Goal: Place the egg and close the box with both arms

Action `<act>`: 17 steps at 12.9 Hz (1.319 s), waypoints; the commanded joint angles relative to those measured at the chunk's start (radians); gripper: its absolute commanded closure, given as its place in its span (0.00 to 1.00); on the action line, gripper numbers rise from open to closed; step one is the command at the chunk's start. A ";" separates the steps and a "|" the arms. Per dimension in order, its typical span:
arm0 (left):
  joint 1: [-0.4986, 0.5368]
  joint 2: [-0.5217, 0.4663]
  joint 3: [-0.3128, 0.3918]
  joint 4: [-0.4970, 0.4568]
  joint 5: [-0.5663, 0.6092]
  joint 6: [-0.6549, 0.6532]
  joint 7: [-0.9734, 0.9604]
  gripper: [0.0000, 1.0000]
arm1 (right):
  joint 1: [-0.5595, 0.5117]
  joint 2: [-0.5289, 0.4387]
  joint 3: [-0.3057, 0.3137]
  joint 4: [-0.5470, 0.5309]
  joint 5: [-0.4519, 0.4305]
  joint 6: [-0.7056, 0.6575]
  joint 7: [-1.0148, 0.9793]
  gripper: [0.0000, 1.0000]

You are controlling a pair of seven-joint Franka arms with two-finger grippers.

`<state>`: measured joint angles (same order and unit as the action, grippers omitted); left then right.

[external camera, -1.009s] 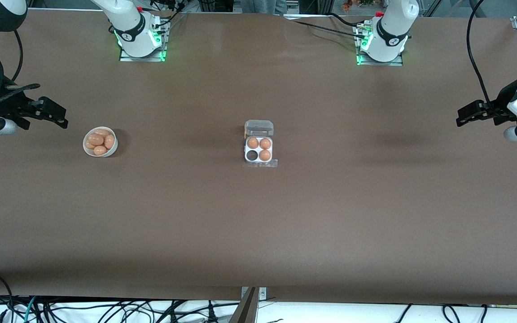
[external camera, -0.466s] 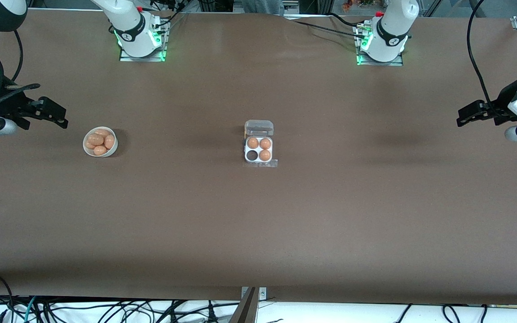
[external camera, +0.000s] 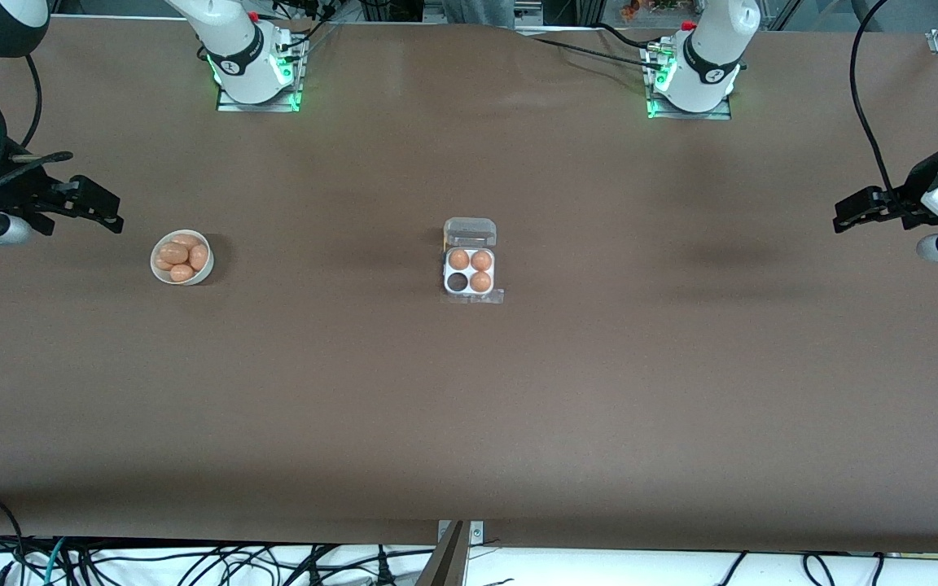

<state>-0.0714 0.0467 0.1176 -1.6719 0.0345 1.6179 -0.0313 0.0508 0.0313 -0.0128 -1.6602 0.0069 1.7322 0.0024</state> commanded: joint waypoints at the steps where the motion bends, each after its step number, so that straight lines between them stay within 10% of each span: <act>1: 0.002 0.015 -0.006 0.034 0.019 -0.020 0.022 0.00 | -0.011 -0.017 0.013 -0.013 -0.013 -0.007 -0.009 0.00; 12: 0.004 0.013 -0.004 0.034 0.019 -0.020 0.024 0.00 | -0.023 0.105 0.002 -0.018 -0.025 -0.059 -0.004 0.00; 17: 0.005 0.012 -0.003 0.035 0.019 -0.020 0.022 0.00 | -0.042 0.107 -0.070 -0.272 -0.027 0.154 -0.004 0.00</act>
<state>-0.0711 0.0471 0.1169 -1.6691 0.0345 1.6179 -0.0308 0.0136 0.2025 -0.0708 -1.7942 -0.0079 1.7925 -0.0029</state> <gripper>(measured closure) 0.000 0.000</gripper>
